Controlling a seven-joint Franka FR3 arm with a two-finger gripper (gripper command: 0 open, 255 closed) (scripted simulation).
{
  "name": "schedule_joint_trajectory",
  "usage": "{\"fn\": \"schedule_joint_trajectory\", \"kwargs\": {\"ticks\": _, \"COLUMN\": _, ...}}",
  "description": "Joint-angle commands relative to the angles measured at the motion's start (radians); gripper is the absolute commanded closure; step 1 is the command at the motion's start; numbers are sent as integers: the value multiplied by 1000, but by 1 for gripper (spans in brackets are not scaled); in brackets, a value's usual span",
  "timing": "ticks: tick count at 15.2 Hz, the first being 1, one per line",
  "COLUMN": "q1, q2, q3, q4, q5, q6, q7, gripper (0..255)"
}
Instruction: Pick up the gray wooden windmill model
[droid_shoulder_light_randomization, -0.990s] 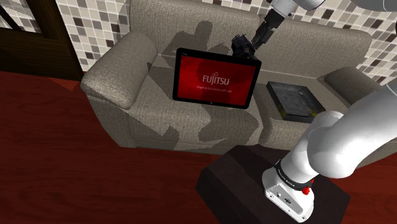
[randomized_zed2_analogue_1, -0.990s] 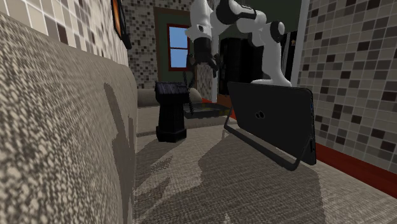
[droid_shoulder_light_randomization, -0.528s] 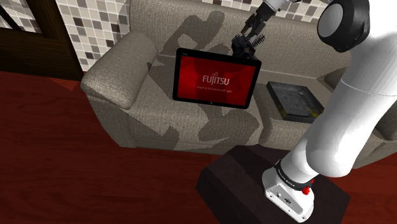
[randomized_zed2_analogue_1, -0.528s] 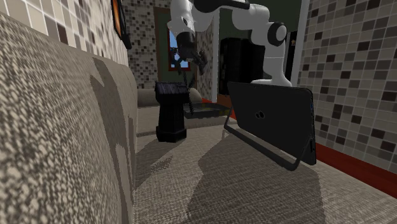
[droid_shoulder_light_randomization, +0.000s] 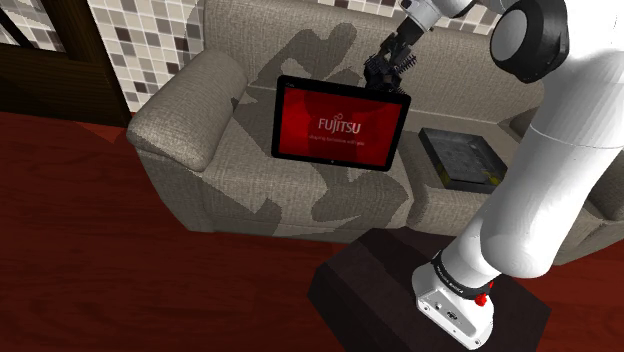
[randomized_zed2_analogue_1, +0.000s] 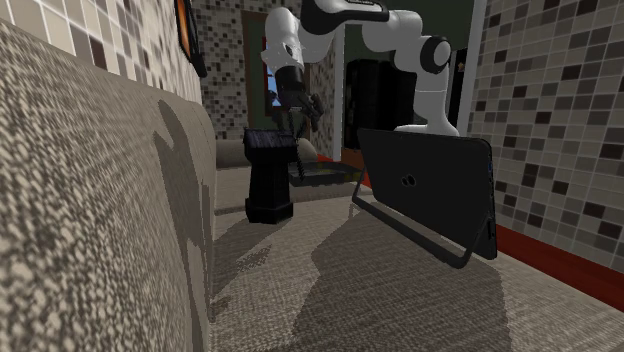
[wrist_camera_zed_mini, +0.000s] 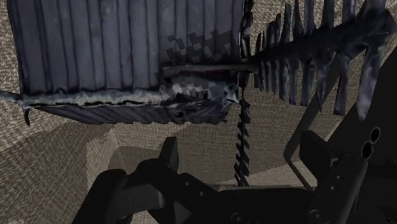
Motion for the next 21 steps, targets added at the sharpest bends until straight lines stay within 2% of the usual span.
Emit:
{"fn": "schedule_joint_trajectory", "kwargs": {"ticks": 1, "q1": 2, "q2": -1, "q3": 1, "q4": -5, "q5": 0, "q6": 5, "q7": -1, "gripper": 0}}
{"fn": "schedule_joint_trajectory", "kwargs": {"ticks": 2, "q1": 1, "q2": 0, "q3": 0, "q4": -4, "q5": 0, "q6": 4, "q7": -1, "gripper": 255}}
{"fn": "schedule_joint_trajectory", "kwargs": {"ticks": 11, "q1": 2, "q2": 0, "q3": 1, "q4": -5, "q5": 0, "q6": 5, "q7": -1, "gripper": 255}}
{"fn": "schedule_joint_trajectory", "kwargs": {"ticks": 21, "q1": -25, "q2": 7, "q3": -5, "q4": 133, "q5": -3, "q6": -115, "q7": 54, "gripper": 255}}
